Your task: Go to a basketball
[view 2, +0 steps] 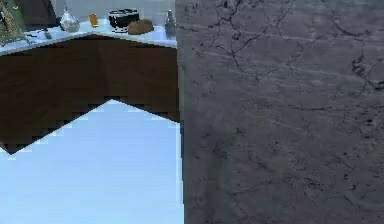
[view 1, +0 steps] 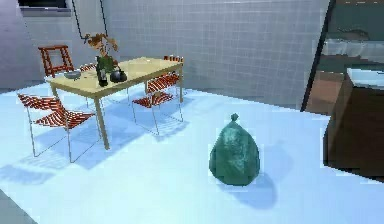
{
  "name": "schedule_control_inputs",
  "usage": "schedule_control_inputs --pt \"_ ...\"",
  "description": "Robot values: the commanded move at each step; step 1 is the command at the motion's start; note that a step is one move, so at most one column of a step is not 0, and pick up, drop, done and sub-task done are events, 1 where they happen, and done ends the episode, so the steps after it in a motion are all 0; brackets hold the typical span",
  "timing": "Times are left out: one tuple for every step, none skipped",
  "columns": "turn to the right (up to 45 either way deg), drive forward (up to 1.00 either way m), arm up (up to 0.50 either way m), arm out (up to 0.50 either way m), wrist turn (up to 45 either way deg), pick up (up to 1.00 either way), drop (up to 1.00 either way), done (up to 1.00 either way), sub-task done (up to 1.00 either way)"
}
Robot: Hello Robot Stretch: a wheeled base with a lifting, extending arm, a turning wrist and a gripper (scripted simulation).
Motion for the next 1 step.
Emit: schedule_control_inputs --pt "-6.0 0.00 0.00 0.00 0.0 0.00 0.00 0.00 0.00"
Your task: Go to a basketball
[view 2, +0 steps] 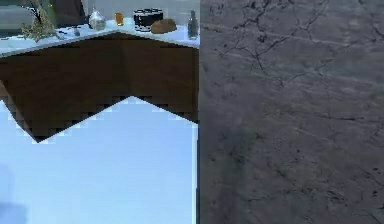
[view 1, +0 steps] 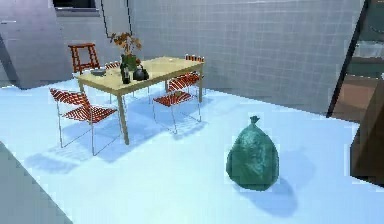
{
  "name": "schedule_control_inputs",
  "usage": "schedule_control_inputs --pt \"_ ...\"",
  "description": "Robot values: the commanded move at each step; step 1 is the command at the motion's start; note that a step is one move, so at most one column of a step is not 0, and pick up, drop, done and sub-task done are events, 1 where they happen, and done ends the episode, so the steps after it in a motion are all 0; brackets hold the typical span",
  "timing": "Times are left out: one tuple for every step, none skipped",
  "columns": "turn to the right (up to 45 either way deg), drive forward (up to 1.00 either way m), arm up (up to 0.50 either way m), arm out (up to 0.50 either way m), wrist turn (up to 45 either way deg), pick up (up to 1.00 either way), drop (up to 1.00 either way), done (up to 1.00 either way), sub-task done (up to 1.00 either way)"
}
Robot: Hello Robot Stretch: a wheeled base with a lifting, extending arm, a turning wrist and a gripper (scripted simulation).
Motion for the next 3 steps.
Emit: schedule_control_inputs --pt "0.0 1.00 0.00 0.00 0.0 0.00 0.00 0.00 0.00" --pt "-3.0 0.00 0.00 0.00 0.0 0.00 0.00 0.00 0.00" --pt "0.0 0.60 0.00 0.00 0.0 0.00 0.00 0.00 0.00"
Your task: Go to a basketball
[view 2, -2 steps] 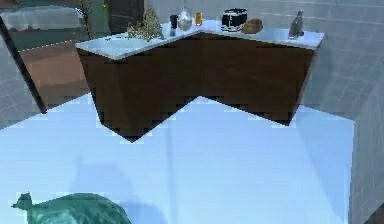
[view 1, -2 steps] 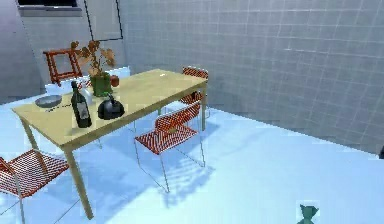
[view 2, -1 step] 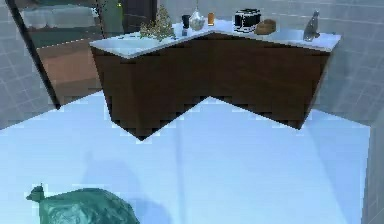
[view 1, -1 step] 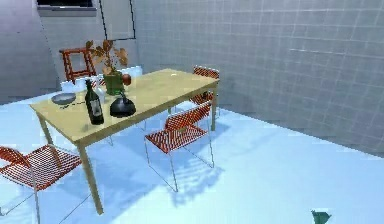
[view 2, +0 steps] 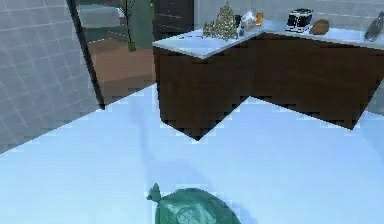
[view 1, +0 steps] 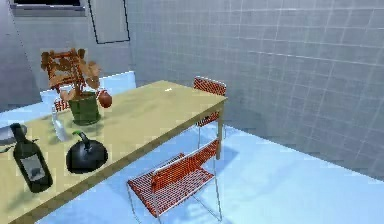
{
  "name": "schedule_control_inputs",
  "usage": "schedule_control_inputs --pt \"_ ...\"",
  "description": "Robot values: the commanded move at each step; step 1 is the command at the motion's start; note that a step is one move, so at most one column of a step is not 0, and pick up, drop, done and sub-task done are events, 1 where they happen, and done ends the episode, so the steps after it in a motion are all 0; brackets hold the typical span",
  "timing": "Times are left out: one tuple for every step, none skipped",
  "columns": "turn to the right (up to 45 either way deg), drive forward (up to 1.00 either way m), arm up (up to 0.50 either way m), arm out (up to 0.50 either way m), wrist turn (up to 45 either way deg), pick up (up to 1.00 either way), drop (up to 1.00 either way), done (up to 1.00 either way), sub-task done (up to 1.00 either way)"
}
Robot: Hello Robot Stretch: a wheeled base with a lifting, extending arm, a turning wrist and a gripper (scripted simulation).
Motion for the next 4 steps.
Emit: schedule_control_inputs --pt "33.0 0.00 0.00 0.00 0.0 0.00 0.00 0.00 0.00" --pt "0.0 0.60 0.00 0.00 0.0 0.00 0.00 0.00 0.00" --pt "45.0 0.00 0.00 0.00 0.0 0.00 0.00 0.00 0.00" --pt "0.0 1.00 0.00 0.00 0.0 0.00 0.00 0.00 0.00"
